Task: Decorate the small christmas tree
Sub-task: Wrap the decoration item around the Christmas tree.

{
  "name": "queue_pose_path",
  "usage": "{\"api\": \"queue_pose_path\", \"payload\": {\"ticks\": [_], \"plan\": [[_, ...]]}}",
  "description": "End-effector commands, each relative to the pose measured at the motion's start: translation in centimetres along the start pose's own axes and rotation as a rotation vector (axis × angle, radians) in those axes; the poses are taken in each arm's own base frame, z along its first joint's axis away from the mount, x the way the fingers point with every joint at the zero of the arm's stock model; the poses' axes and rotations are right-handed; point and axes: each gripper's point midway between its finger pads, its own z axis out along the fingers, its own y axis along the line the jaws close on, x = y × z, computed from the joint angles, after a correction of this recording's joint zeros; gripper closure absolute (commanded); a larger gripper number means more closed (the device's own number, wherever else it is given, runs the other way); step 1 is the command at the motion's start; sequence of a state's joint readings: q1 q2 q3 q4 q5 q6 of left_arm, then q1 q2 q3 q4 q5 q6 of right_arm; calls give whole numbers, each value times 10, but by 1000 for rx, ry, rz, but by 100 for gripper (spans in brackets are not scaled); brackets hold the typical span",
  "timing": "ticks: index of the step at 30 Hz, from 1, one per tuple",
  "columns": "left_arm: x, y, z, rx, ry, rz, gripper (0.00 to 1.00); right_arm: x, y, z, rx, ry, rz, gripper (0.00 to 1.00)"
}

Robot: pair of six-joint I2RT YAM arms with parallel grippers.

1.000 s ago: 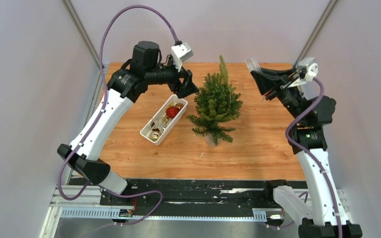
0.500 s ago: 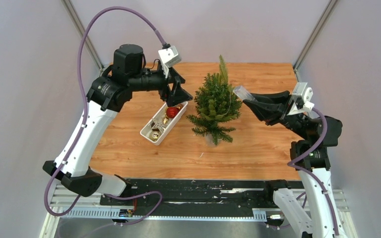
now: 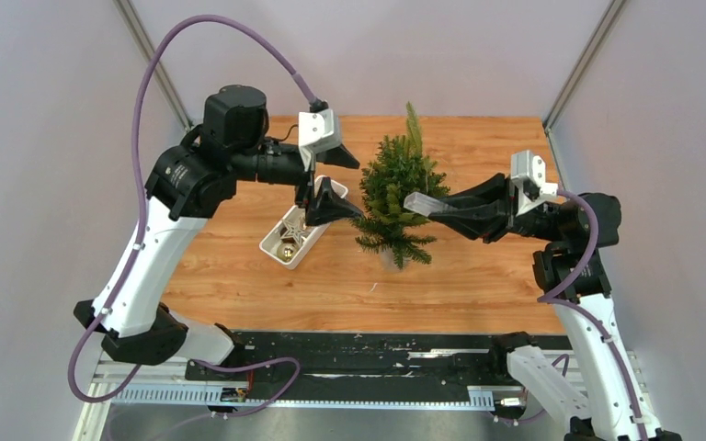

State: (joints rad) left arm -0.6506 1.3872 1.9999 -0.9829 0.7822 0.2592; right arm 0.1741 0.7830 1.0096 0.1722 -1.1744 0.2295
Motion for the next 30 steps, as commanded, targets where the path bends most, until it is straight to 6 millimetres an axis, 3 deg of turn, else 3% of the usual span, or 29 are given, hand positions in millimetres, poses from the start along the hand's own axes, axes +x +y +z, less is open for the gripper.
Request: {"api": "queue_pose_path", "payload": {"ticks": [1,4,9,15,22,27,30], "plan": [[-16,-21,11,65,-11,76,0,-11,16,11,-91,-9,-21,100],[-22,-26,18,81,-15,86,0,-11,19,19,-115,-15,-14,100],[-13,-33,34,102,25,94,3,-6,22,33,-140,-22,9,100],[-5,-35,40,95,55,111,15,-7,24,41,-147,-32,15,100],[-2,-41,53,126,68,102,44,-9,25,50,-145,-43,20,100],[4,-46,54,142,83,73,55,-12,25,55,-145,-52,28,100],[2,-47,51,130,79,59,85,-10,23,58,-142,-45,38,100]]}}
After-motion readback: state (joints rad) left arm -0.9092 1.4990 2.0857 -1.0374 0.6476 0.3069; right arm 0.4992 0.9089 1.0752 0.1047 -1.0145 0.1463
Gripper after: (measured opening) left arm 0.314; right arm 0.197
